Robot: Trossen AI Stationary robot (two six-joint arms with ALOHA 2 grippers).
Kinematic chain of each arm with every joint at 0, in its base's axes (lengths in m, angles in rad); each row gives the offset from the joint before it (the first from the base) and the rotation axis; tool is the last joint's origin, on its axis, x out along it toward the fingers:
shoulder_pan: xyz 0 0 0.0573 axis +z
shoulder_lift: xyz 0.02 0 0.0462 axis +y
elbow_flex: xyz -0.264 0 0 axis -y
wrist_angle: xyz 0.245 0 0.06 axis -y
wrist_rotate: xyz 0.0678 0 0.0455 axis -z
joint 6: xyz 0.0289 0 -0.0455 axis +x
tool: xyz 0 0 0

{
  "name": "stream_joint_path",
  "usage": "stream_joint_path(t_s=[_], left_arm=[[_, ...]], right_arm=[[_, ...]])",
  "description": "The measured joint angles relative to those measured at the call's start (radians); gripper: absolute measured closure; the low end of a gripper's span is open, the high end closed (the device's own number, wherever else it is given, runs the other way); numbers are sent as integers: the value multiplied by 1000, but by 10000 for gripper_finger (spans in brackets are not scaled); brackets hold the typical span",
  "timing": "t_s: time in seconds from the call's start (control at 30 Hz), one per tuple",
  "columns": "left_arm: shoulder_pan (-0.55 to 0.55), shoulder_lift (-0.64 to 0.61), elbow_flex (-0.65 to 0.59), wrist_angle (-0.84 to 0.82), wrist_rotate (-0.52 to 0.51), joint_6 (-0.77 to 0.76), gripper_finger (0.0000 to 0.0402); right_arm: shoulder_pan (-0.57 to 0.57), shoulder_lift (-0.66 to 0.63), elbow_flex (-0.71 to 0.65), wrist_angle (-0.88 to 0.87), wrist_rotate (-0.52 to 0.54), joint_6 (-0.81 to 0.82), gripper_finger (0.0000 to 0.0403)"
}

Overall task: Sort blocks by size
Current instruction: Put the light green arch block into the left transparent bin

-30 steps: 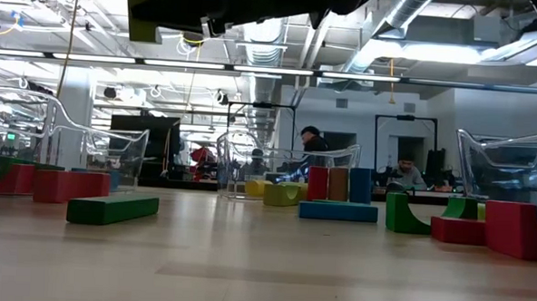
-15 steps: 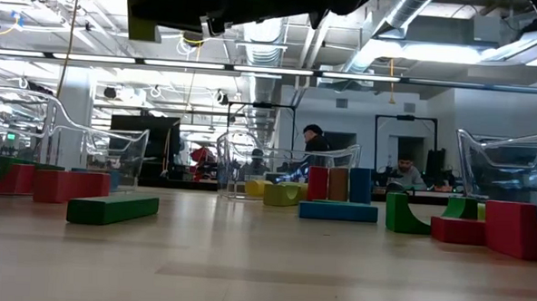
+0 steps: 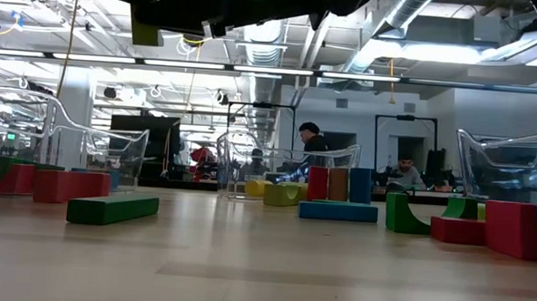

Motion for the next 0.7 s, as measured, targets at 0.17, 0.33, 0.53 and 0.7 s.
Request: stream_joint_path(t_s=[0.17,0.33,0.53,0.7], left_arm=[[0,-29,0,-3,0,25,270],[0,-75,0,-22,-6,24,270],[0,-131,1,-109,-21,-20,270],[6,-165,0,-288,-18,-145,270]], right_arm=[[0,-1,2,-5,32,12,298],[0,-20,3,-40,57,13,247],[1,-63,0,-178,131,4,176],[1,-104,0,-306,182,24,155]])
